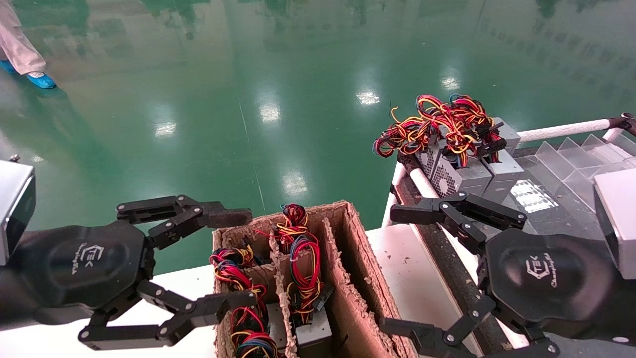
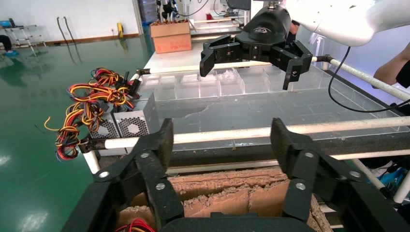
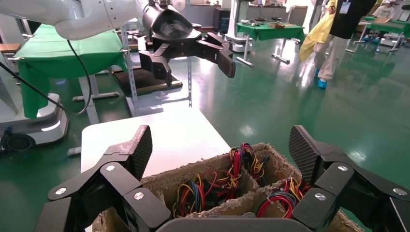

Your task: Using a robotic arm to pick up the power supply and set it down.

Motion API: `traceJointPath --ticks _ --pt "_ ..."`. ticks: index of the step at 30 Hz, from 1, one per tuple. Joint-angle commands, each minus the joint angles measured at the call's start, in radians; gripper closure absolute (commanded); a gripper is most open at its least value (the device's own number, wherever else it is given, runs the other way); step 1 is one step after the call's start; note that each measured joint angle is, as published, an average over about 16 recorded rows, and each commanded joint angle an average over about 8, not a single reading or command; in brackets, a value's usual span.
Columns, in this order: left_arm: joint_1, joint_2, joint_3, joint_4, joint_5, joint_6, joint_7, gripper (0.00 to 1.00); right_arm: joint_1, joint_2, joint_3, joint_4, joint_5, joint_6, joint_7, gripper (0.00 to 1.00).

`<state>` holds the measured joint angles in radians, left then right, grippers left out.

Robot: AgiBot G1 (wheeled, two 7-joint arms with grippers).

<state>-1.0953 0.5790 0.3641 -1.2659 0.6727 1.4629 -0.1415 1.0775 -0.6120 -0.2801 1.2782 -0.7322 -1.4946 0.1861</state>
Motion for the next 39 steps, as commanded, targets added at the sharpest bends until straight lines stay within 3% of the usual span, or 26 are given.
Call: traceJointPath --ticks 1,26,27,34,35,39 --pt "0.0 0.0 0.0 0.0 0.0 0.0 0.0 1.0 0.0 0.0 0.0 0.0 0.0 0.0 0.0 0.0" --pt "0.0 0.0 0.0 0.0 0.0 0.0 0.0 1.0 0.0 0.0 0.0 0.0 0.0 0.0 0.0 0.0" --pt "0.0 0.0 0.0 0.0 0.0 0.0 0.0 0.96 0.0 0.0 0.0 0.0 0.0 0.0 0.0 0.0" --pt "0.0 0.0 0.0 0.0 0.0 0.0 0.0 0.09 0.0 0.0 0.0 0.0 -0.001 0.001 0.0 0.0" --pt "0.0 0.0 0.0 0.0 0.0 0.0 0.0 0.0 -0.001 0.0 0.0 -0.001 -0.002 0.002 0.0 0.0" --pt "0.0 0.0 0.0 0.0 0.0 0.0 0.0 0.0 0.0 -0.002 -0.006 -0.007 -0.018 0.019 0.006 0.0"
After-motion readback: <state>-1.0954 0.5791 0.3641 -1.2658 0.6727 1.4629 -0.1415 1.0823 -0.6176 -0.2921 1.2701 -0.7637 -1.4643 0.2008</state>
